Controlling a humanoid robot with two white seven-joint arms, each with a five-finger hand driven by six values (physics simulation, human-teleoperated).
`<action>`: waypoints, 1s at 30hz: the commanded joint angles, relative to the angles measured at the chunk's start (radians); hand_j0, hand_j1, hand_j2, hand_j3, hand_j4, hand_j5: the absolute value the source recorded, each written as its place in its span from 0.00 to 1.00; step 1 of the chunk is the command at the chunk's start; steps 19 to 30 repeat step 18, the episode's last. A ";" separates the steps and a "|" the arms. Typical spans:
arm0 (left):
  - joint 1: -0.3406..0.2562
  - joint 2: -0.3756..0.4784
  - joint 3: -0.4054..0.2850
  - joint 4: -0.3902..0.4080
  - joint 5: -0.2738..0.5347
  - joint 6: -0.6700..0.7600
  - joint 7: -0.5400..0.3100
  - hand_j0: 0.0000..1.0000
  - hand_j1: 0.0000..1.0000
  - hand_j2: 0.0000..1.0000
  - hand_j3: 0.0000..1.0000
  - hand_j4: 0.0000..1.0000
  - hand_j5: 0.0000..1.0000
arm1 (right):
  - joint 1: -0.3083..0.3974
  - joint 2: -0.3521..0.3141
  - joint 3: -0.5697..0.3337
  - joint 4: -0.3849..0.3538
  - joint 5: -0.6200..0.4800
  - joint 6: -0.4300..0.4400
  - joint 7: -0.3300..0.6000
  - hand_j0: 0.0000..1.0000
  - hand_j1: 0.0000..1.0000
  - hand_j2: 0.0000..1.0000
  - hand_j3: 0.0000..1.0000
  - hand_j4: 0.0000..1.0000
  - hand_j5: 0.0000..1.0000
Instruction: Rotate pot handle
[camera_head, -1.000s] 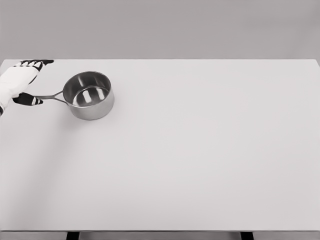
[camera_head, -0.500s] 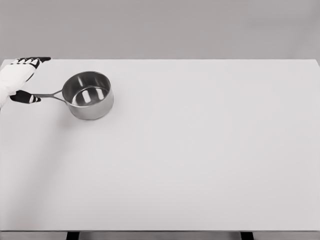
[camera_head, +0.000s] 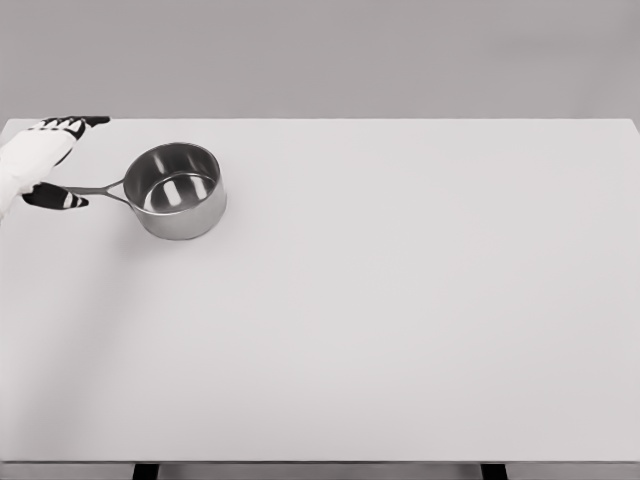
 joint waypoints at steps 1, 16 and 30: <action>0.002 0.050 0.006 -0.060 0.066 -0.028 0.000 1.00 1.00 1.00 1.00 1.00 1.00 | 0.000 0.000 0.000 0.000 0.001 0.000 0.000 1.00 1.00 1.00 1.00 1.00 1.00; -0.038 0.030 -0.097 -0.218 0.353 -0.552 0.000 1.00 1.00 1.00 1.00 1.00 1.00 | 0.000 0.000 0.000 0.000 -0.001 -0.002 0.000 1.00 1.00 1.00 1.00 1.00 1.00; -0.034 0.023 -0.099 -0.218 0.353 -0.552 -0.002 1.00 1.00 1.00 1.00 1.00 1.00 | 0.000 0.000 0.000 0.000 0.001 0.000 0.000 1.00 1.00 1.00 1.00 1.00 1.00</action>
